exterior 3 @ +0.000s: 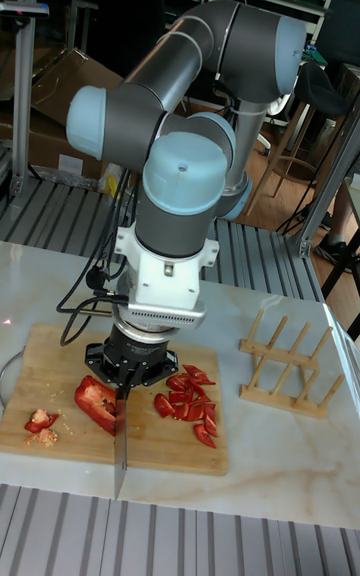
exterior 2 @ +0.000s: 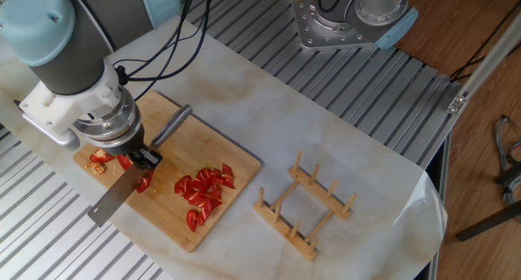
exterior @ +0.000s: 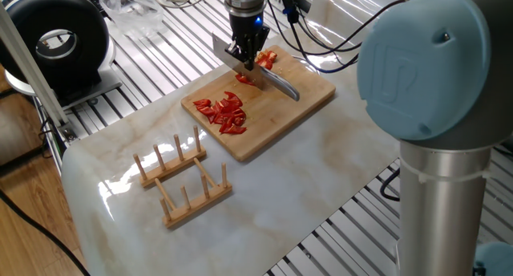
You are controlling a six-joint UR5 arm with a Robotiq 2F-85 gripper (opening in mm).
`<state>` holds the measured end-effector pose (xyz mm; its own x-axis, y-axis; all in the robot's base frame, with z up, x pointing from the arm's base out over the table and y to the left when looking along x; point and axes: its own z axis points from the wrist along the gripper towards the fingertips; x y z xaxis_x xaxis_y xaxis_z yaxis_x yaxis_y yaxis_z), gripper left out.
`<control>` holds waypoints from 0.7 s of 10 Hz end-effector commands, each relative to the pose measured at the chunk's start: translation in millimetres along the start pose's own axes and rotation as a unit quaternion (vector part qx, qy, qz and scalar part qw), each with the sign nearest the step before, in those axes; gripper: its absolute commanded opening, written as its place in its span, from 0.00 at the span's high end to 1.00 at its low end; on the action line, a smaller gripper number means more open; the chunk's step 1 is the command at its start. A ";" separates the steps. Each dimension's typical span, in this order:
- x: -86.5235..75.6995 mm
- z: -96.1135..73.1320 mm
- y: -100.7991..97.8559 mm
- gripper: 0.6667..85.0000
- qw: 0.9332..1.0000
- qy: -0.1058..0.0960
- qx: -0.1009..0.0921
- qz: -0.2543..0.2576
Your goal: Chop the chili peppers
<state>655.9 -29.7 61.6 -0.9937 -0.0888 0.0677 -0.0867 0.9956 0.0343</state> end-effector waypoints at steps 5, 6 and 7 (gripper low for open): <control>-1.8 7.4 -0.4 0.99 1.000 0.012 -0.006 -0.021; -0.9 8.7 -1.1 0.99 1.000 0.016 -0.006 -0.023; 0.2 9.6 -0.9 0.99 0.999 0.020 -0.008 -0.024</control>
<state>655.5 -31.6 53.8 -0.9868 -0.1321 0.0939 -0.1288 0.9908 0.0404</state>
